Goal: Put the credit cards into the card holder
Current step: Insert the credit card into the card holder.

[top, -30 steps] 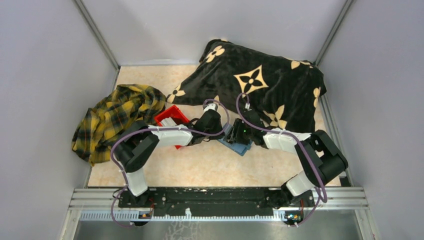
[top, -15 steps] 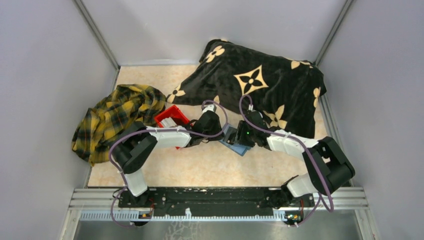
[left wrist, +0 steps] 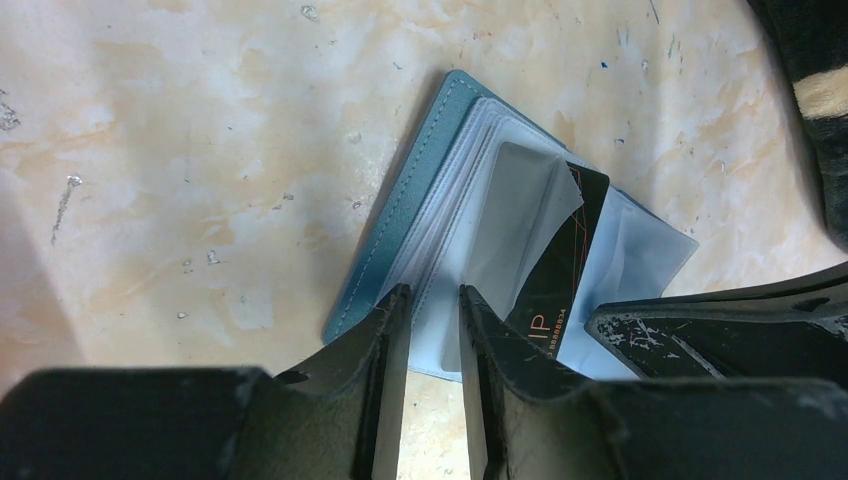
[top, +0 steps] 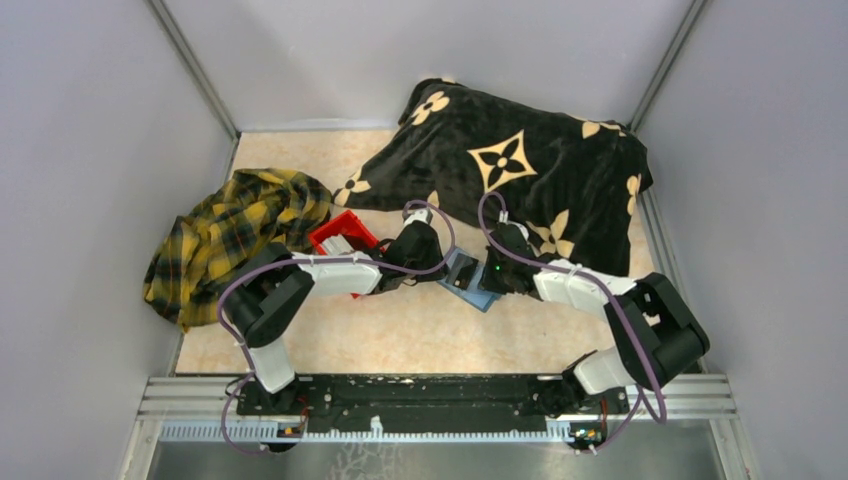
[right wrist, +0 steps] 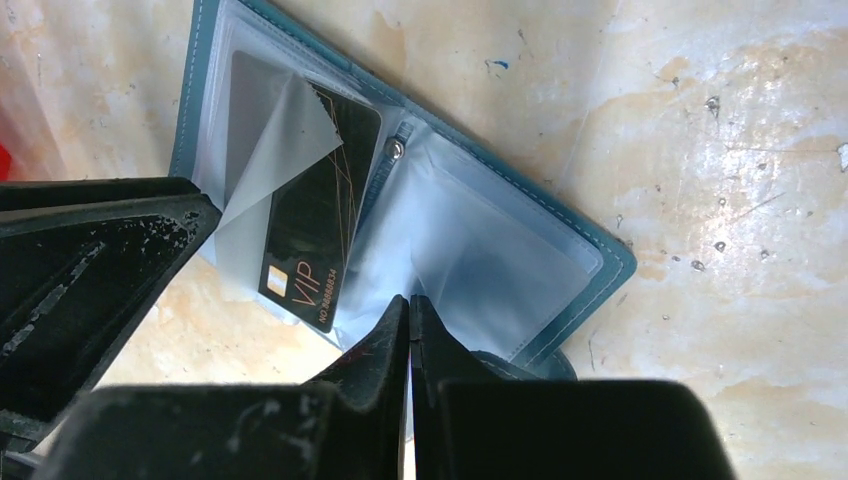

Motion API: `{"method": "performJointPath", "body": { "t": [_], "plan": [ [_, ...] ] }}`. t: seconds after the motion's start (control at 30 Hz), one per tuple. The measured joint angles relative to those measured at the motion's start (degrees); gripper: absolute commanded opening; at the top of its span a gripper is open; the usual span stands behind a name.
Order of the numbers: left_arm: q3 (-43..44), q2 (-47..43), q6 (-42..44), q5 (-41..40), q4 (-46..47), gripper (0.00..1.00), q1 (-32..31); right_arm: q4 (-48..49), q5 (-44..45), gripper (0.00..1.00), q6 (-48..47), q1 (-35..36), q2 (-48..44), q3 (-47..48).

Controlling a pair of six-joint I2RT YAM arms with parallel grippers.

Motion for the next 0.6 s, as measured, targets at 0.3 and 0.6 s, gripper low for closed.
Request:
{"method": "performJointPath", "body": {
  "t": [0.3, 0.6],
  "plan": [
    [0.0, 0.0, 0.0, 0.3, 0.1, 0.36, 0.1, -1.5, -0.3, 0.0, -1.1, 0.2, 3.0, 3.2],
    [0.0, 0.0, 0.0, 0.4, 0.3, 0.39, 0.5, -1.4, 0.4, 0.0, -1.3, 1.9, 6.6, 6.4]
  ]
}}
